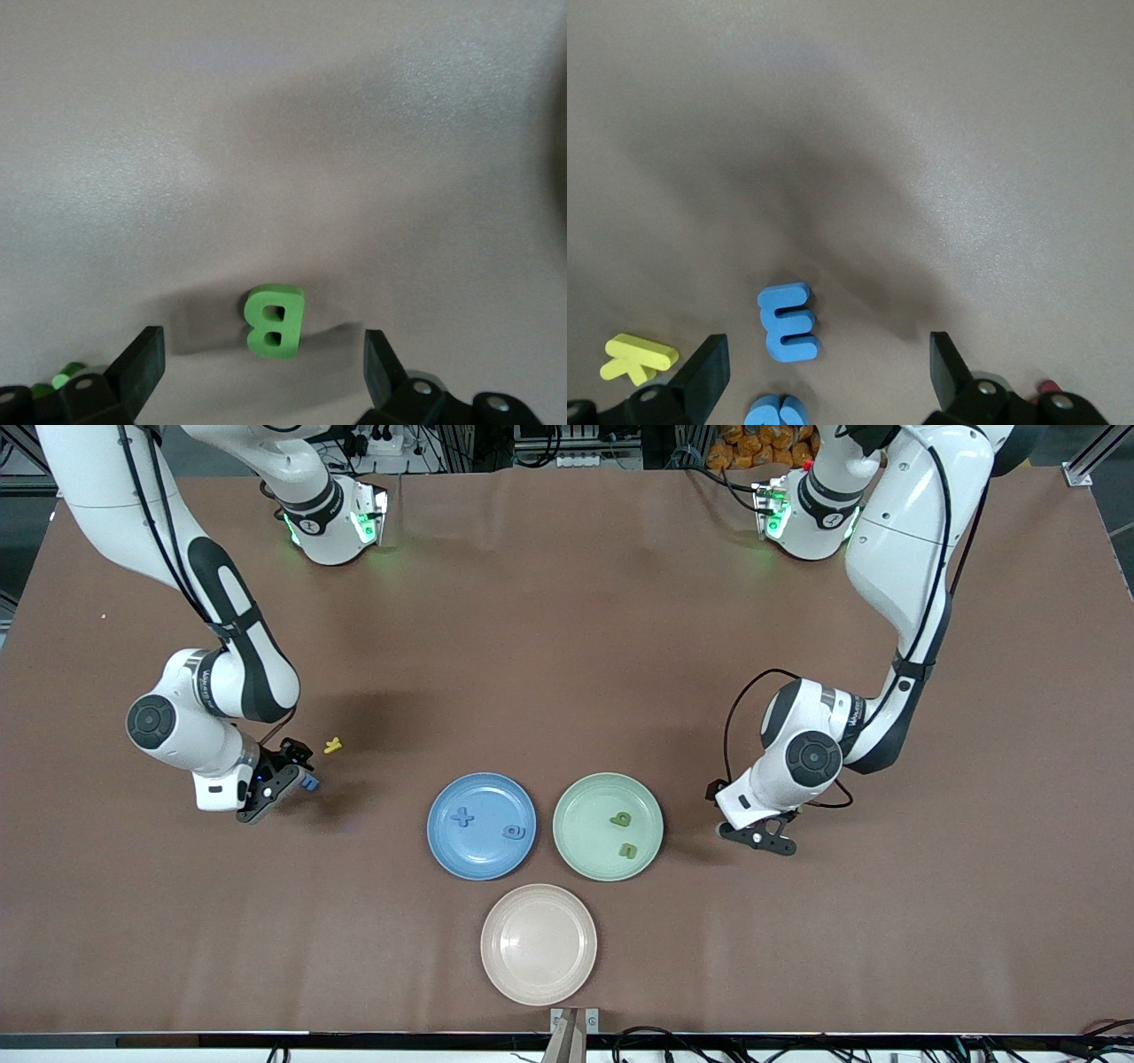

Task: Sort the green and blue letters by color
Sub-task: 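Grasp the green B with the left gripper while the right grasps blue E, then drop the green B on the green plate while the right drops blue E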

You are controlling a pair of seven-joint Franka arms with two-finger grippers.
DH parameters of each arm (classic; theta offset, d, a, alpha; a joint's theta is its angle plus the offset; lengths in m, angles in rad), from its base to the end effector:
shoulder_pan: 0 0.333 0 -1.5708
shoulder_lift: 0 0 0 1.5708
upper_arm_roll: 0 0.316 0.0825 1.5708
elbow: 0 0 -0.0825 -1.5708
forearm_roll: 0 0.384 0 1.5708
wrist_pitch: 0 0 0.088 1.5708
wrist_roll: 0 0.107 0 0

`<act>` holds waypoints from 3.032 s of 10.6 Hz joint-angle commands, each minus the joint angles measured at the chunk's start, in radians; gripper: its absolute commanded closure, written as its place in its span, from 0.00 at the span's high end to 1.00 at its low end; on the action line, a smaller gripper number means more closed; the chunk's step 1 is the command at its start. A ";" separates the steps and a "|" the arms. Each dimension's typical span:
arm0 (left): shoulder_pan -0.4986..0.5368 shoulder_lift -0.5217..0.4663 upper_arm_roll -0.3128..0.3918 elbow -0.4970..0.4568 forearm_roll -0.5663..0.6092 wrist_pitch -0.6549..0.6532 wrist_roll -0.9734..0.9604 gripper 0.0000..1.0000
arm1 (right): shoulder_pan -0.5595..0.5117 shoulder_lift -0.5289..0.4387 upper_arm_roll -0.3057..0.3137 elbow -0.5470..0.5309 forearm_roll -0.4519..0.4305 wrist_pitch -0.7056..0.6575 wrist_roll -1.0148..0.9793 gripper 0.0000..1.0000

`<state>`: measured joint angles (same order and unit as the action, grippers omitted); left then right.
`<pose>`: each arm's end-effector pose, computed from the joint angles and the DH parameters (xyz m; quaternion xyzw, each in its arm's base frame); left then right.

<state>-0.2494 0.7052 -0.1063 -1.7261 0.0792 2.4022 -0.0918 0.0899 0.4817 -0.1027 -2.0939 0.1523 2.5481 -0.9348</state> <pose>0.6265 -0.2258 0.1755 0.9888 -0.1488 -0.0135 0.0054 0.5803 -0.0096 0.1870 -0.9197 -0.3920 0.0018 0.0211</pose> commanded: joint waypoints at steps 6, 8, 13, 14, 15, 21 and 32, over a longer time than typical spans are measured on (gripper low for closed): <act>-0.021 0.011 0.000 -0.009 0.005 0.048 -0.124 0.00 | 0.004 0.003 0.015 -0.043 0.007 0.070 -0.004 1.00; -0.022 0.011 0.000 -0.004 0.007 0.049 -0.156 0.00 | 0.013 0.003 0.015 -0.046 0.010 0.075 -0.002 0.93; -0.050 0.002 -0.001 0.060 -0.002 0.049 -0.327 0.00 | 0.017 0.015 0.015 -0.060 0.010 0.118 -0.004 0.50; -0.053 0.002 -0.001 0.071 -0.004 0.049 -0.382 0.00 | 0.017 0.015 0.015 -0.060 0.010 0.118 -0.004 0.44; -0.057 0.002 -0.001 0.083 -0.006 0.051 -0.431 0.00 | 0.017 0.014 0.015 -0.058 0.010 0.116 -0.002 0.40; -0.166 0.031 0.007 0.155 0.007 0.115 -0.774 0.00 | 0.036 0.005 0.018 -0.041 0.012 0.101 0.057 0.07; -0.199 0.048 0.036 0.140 0.071 0.233 -0.968 1.00 | 0.292 0.069 0.020 0.285 0.018 -0.132 0.764 0.06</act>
<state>-0.4609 0.7533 -0.0828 -1.5869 0.1000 2.6380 -1.0411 0.3316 0.4961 -0.0790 -1.8939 0.1537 2.4359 -0.2868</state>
